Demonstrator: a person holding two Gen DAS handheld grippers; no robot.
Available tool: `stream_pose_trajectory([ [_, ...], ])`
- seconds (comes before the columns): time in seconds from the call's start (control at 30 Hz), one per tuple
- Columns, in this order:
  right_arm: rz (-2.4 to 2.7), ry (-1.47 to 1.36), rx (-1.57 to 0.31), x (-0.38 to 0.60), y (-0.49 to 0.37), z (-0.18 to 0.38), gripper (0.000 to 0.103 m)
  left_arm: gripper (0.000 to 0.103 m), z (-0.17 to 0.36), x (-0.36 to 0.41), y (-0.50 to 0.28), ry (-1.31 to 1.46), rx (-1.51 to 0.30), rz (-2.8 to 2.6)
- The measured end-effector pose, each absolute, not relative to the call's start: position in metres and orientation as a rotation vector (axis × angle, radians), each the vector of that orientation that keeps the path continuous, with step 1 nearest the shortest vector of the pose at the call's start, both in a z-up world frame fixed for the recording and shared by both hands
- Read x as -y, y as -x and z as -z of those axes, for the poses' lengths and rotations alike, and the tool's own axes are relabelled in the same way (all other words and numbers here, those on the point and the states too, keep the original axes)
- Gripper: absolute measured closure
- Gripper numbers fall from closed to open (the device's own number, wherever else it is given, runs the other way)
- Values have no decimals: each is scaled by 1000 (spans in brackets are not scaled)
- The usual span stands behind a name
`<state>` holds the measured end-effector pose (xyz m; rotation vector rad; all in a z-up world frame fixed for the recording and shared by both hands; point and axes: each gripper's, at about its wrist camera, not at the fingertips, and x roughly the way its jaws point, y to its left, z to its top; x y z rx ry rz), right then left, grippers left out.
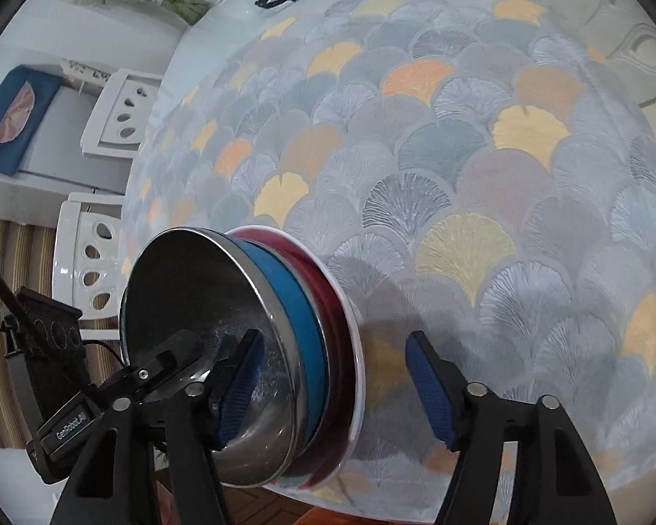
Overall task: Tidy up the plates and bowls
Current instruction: 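Lift the nested bowls with both grippers and carry them over the plate stack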
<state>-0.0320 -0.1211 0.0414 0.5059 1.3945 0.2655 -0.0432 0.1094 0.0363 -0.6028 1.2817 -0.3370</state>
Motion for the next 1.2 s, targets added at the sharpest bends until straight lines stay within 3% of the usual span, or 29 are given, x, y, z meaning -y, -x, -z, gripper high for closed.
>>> stream_pose_trajectory([
  [0.17,-298,-502,-1421,120,28,-31,46,64,-31,-99,45,597,-1291,345],
  [0.5,-367,-666,-1462,128,28,-16,56,64,-28,-97,51,605,-1271,330],
  [0.8,-382,-403,-1398,101,32,-35,55,64,-35,-89,53,531,-1240,302],
  [1.2,-443,-345,-1347,87,21,-57,56,64,-73,-96,54,478,-1131,231],
])
